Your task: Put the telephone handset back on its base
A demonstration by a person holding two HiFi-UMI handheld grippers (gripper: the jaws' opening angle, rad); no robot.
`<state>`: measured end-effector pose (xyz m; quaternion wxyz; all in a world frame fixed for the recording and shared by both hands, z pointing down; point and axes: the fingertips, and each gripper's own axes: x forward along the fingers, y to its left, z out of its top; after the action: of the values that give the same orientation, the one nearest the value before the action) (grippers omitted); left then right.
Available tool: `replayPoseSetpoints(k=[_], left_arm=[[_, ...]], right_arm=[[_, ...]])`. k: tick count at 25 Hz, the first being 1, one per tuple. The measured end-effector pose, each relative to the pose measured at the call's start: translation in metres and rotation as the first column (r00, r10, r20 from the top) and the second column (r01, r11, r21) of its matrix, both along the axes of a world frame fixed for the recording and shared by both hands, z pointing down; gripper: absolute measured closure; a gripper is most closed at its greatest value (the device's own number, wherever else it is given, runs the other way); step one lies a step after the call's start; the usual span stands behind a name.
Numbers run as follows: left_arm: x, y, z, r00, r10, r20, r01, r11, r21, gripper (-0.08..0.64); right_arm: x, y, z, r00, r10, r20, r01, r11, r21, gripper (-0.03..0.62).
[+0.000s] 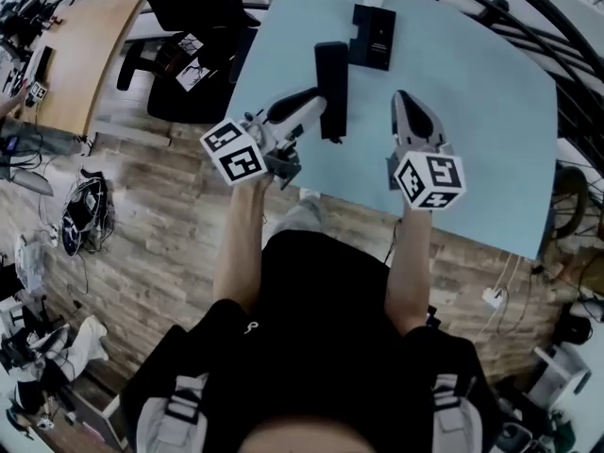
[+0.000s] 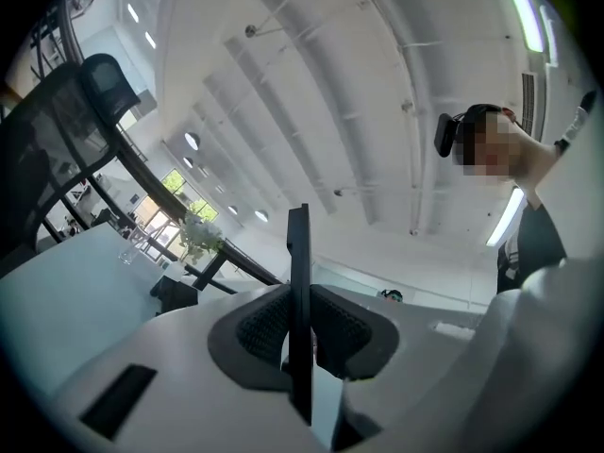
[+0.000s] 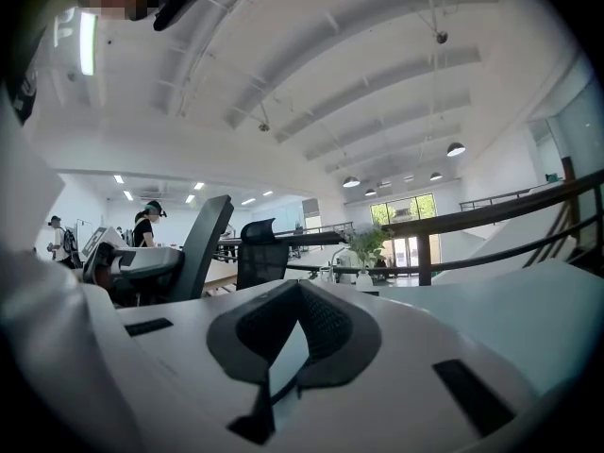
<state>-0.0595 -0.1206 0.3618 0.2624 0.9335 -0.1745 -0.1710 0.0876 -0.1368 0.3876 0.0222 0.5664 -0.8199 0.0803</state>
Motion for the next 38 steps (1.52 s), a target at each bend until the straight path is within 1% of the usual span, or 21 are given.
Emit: replayPoseSetpoints(k=[3,5,7,9,12,14,16,19,21,23,26,29,33,38], left_arm=[[0.005,-0.037,0.006,0.999,0.028,-0.04,-0.029,0.999,-0.014,0.497],[0.016,-0.054,0.011,0.997,0.049,-0.06,-0.051,0.998,-0.033,0.497],[0.027,-0.063,0.019,0.995,0.074,-0.07,-0.078,0.995,-0.055,0.497],[0.031,-0.072,0.028,0.994,0.088,-0.065,-0.093,0.993,-0.077,0.497],[0.035,-0.092,0.045,0.995,0.082,-0.059,-0.089,0.989,-0.122,0.497],[0.041,-0.103,0.057,0.995,0.085,-0.054,-0.092,0.985,-0.146,0.497],[0.047,-0.115,0.067,0.995,0.098,-0.037,-0.103,0.982,-0.158,0.497],[0.057,-0.132,0.077,0.993,0.12,-0.008,-0.12,0.978,-0.173,0.497],[0.066,-0.146,0.08,0.991,0.132,-0.002,-0.13,0.976,-0.174,0.497],[0.072,-0.16,0.085,0.989,0.146,0.008,-0.142,0.974,-0.176,0.497],[0.077,-0.179,0.099,0.986,0.162,0.043,-0.151,0.97,-0.191,0.497],[0.088,-0.197,0.113,0.982,0.176,0.064,-0.159,0.965,-0.206,0.497],[0.097,-0.219,0.124,0.983,0.176,0.053,-0.16,0.961,-0.226,0.497],[0.102,-0.246,0.143,0.984,0.178,0.025,-0.166,0.954,-0.251,0.497]], right_arm=[[0.006,-0.027,-0.005,0.999,0.021,-0.04,-0.021,1.0,-0.007,0.598],[0.022,-0.038,-0.004,0.997,0.062,-0.047,-0.063,0.998,-0.019,0.598],[0.037,-0.045,0.005,0.994,0.099,-0.048,-0.101,0.994,-0.05,0.598],[0.038,-0.053,0.015,0.993,0.099,-0.058,-0.103,0.992,-0.078,0.598],[0.033,-0.066,0.031,0.995,0.077,-0.062,-0.084,0.99,-0.112,0.598],[0.034,-0.076,0.043,0.995,0.065,-0.081,-0.075,0.988,-0.132,0.598],[0.035,-0.084,0.056,0.994,0.049,-0.099,-0.064,0.986,-0.157,0.598],[0.043,-0.094,0.068,0.995,0.051,-0.087,-0.066,0.98,-0.187,0.598],[0.053,-0.1,0.072,0.995,0.051,-0.091,-0.068,0.977,-0.203,0.598],[0.058,-0.105,0.076,0.995,0.05,-0.092,-0.069,0.974,-0.215,0.598],[0.062,-0.107,0.085,0.995,0.041,-0.086,-0.06,0.971,-0.231,0.598],[0.078,-0.107,0.09,0.994,0.05,-0.094,-0.072,0.967,-0.245,0.598],[0.093,-0.113,0.091,0.992,0.061,-0.108,-0.087,0.963,-0.256,0.598],[0.101,-0.128,0.098,0.991,0.073,-0.114,-0.102,0.956,-0.274,0.598]])
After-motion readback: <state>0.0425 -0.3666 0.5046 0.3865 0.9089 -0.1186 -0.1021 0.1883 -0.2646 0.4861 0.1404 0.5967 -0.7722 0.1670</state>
